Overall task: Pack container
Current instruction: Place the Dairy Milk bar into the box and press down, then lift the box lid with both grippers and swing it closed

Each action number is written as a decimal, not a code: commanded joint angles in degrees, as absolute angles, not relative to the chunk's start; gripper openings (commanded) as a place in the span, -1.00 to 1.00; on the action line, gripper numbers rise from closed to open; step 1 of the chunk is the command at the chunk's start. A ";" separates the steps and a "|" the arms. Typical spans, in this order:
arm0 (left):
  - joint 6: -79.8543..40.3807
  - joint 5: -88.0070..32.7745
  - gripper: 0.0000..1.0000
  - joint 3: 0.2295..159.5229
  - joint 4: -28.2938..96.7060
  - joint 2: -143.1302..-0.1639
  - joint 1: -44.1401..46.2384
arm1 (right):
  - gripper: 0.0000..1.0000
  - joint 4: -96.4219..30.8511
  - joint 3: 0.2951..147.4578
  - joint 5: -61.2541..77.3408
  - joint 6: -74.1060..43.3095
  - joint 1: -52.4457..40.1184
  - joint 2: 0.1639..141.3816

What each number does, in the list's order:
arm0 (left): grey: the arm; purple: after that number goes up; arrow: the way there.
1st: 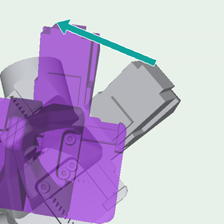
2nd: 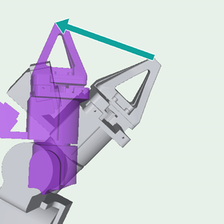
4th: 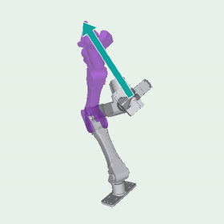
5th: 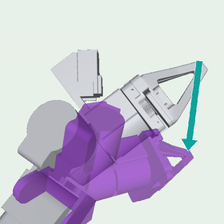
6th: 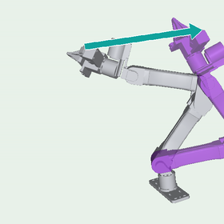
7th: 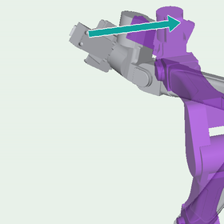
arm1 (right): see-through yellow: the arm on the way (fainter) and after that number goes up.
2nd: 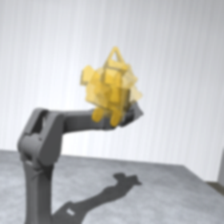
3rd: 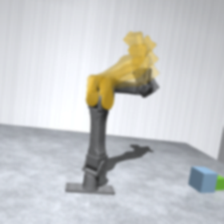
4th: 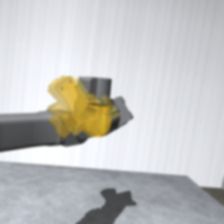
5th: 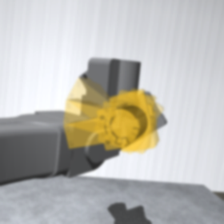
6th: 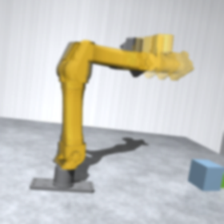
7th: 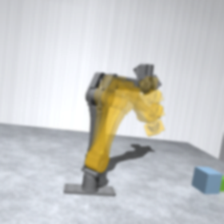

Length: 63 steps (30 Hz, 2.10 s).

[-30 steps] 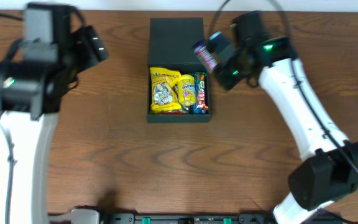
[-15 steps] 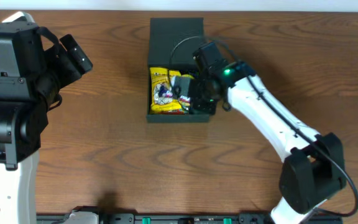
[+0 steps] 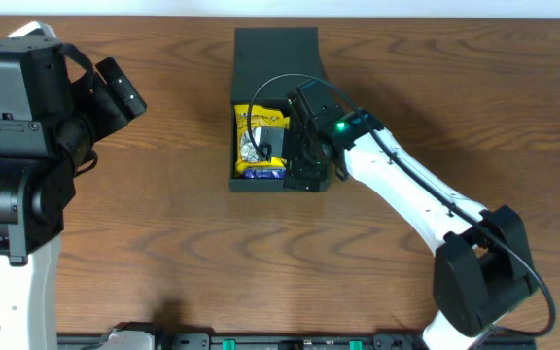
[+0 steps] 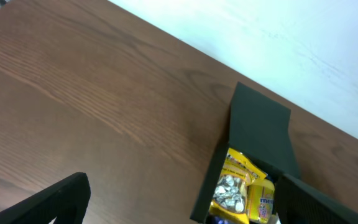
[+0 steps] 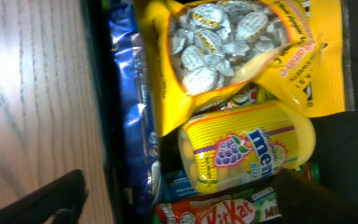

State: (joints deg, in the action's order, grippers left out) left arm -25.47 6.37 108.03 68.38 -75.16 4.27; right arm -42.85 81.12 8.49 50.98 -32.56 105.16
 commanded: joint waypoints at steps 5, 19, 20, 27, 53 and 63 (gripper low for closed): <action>-25.26 7.62 0.91 108.16 68.69 -75.37 4.08 | 0.99 -38.30 82.61 5.80 38.30 -32.86 103.20; -27.73 6.59 -0.89 108.05 67.92 -93.12 4.14 | -0.97 -37.12 84.62 4.64 0.95 -12.80 99.20; -27.70 4.23 -0.88 108.05 67.33 -94.78 4.14 | -0.97 -37.06 84.62 5.98 -0.10 -11.29 100.12; -32.91 -4.32 -0.89 108.05 55.59 -110.59 4.32 | -0.97 -32.53 84.62 13.37 3.25 -8.10 109.58; -54.26 -38.20 -0.88 108.29 30.17 -138.45 1.80 | -0.97 -22.65 102.37 36.53 -17.69 -7.03 136.66; -55.79 -42.02 -0.88 108.29 26.37 -140.18 1.96 | -0.97 -19.22 102.37 42.35 -20.73 -8.19 138.91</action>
State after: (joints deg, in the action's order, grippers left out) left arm -54.92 -39.99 108.03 26.92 -140.27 1.98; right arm -20.82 101.54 38.81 -19.33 -7.20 137.99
